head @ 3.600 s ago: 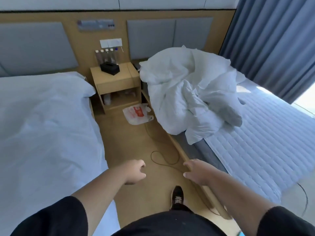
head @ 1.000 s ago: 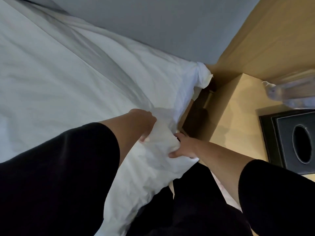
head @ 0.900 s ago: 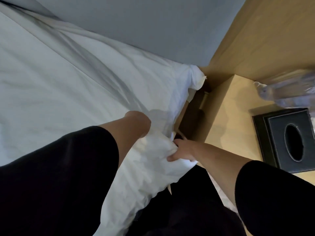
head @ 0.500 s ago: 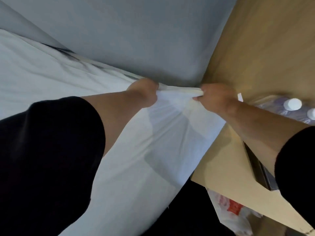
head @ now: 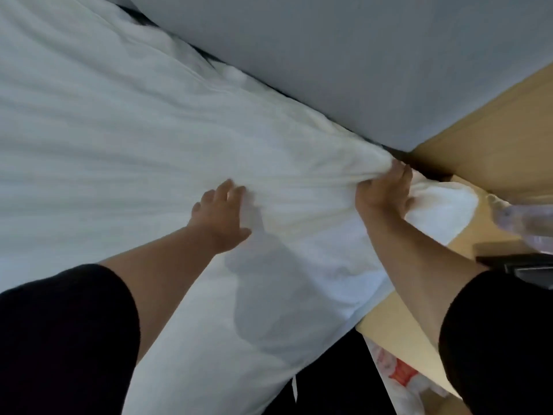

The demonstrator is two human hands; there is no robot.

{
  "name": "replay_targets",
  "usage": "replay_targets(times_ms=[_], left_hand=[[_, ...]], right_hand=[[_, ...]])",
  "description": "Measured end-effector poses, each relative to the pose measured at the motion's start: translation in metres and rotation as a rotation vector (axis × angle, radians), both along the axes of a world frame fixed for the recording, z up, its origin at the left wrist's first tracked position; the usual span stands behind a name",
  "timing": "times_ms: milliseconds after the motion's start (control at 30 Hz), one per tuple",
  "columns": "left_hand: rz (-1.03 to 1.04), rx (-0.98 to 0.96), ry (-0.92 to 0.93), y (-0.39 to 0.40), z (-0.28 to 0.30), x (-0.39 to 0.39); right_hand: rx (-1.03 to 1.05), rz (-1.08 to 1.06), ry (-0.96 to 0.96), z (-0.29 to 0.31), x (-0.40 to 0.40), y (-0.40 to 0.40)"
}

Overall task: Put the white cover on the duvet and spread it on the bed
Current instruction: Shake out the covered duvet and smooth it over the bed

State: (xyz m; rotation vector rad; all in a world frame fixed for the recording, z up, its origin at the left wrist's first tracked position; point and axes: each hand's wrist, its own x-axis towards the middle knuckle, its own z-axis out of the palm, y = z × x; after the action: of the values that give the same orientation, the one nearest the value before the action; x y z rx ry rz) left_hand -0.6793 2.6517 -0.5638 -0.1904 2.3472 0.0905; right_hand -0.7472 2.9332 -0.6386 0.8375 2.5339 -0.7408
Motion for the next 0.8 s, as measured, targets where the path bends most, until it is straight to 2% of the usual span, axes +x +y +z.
replay_targets(times_ms=[133, 233, 300, 367, 467, 500, 567, 600, 667, 733, 800], left_hand=[[0.028, 0.0, 0.003, -0.031, -0.051, 0.023], [0.0, 0.007, 0.032, -0.039, -0.092, 0.027], [-0.024, -0.022, 0.045, -0.042, -0.115, 0.028], [-0.047, -0.019, 0.037, -0.045, -0.125, 0.03], [-0.068, 0.03, 0.04, -0.051, -0.125, 0.034], [-0.06, 0.065, 0.039, -0.052, -0.12, 0.034], [-0.035, 0.175, 0.102, -0.058, -0.113, 0.038], [-0.026, 0.242, 0.181, -0.066, -0.108, 0.039], [-0.071, 0.351, 0.414, -0.093, -0.1, 0.041], [-0.092, 0.305, 0.633, -0.14, -0.1, 0.036], [-0.013, 0.105, 0.732, -0.201, -0.103, 0.021]], right_hand=[[-0.033, -0.101, -0.049, -0.043, 0.045, -0.027], [-0.447, -0.226, 0.115, -0.083, 0.036, -0.034], [-0.577, -0.3, 0.085, -0.103, 0.028, -0.032], [-0.571, -0.333, 0.018, -0.115, 0.03, -0.027], [-0.272, -0.24, 0.219, -0.082, 0.035, -0.032], [-0.152, -0.184, 0.338, -0.063, 0.038, -0.047], [-0.151, 0.085, 0.543, -0.024, 0.046, -0.102], [-0.21, 0.337, 0.614, -0.011, 0.05, -0.14], [-0.202, 0.859, 0.613, -0.006, 0.043, -0.219], [-0.093, 1.14, 0.574, -0.021, 0.004, -0.283], [0.039, 1.234, 0.575, -0.047, -0.049, -0.324]])
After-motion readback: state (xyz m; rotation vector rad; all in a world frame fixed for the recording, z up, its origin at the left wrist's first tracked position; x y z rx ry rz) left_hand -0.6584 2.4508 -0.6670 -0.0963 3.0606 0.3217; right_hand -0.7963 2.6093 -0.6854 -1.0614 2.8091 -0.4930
